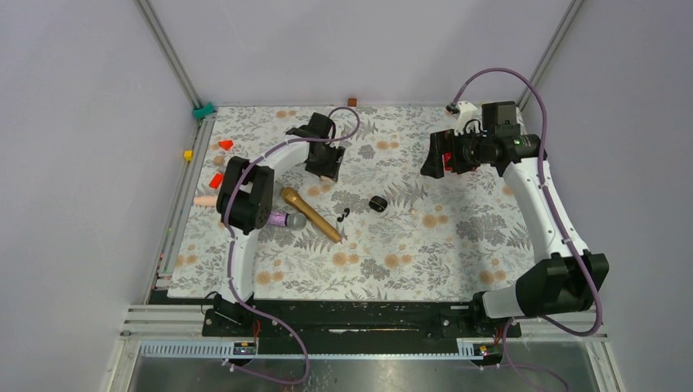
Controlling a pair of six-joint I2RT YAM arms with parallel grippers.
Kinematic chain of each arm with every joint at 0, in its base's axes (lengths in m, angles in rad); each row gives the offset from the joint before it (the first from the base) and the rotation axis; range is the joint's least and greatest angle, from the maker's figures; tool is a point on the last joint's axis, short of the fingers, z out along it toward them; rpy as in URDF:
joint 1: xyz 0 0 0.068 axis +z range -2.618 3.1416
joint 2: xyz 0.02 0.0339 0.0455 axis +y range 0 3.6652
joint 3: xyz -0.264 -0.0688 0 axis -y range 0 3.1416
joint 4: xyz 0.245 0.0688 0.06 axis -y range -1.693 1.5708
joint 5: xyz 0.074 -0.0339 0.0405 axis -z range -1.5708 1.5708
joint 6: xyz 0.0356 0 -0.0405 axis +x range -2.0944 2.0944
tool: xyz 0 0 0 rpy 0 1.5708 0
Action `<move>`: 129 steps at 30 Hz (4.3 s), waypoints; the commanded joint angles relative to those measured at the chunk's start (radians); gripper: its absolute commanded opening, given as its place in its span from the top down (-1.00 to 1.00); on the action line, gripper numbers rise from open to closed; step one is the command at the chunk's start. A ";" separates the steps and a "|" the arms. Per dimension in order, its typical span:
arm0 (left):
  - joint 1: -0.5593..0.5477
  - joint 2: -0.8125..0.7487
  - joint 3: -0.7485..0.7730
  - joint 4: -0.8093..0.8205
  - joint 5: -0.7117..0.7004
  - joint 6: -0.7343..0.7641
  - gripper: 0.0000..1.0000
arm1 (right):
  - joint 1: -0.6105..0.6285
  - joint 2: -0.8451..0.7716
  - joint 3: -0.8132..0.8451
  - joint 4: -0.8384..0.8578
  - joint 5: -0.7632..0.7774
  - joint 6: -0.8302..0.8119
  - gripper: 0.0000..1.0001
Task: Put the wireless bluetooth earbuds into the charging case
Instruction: Pick up the charging case at the center of the board.
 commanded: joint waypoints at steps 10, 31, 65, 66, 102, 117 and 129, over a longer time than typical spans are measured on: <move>-0.007 -0.197 -0.137 0.054 0.021 0.113 0.44 | -0.005 0.334 0.117 0.170 0.196 0.135 -0.99; -0.007 -0.234 -0.150 0.073 0.050 0.128 0.41 | 0.153 0.962 0.658 -0.139 0.475 0.165 -0.72; -0.090 -0.770 -0.396 0.090 0.458 0.457 0.25 | 0.163 0.177 0.034 0.258 -0.313 0.416 -0.99; -0.101 -0.795 -0.412 0.089 0.459 0.469 0.23 | 0.166 0.141 -0.014 0.316 -0.323 0.447 -0.99; -0.158 -0.964 -0.620 0.068 0.580 0.605 0.18 | 0.458 0.226 -0.209 0.762 -0.513 0.627 -0.48; -0.161 -0.961 -0.618 0.069 0.581 0.603 0.30 | 0.468 0.251 -0.183 0.689 -0.485 0.581 -0.01; -0.161 -0.986 -0.634 0.080 0.579 0.610 0.49 | 0.463 0.267 -0.141 0.659 -0.604 0.559 0.15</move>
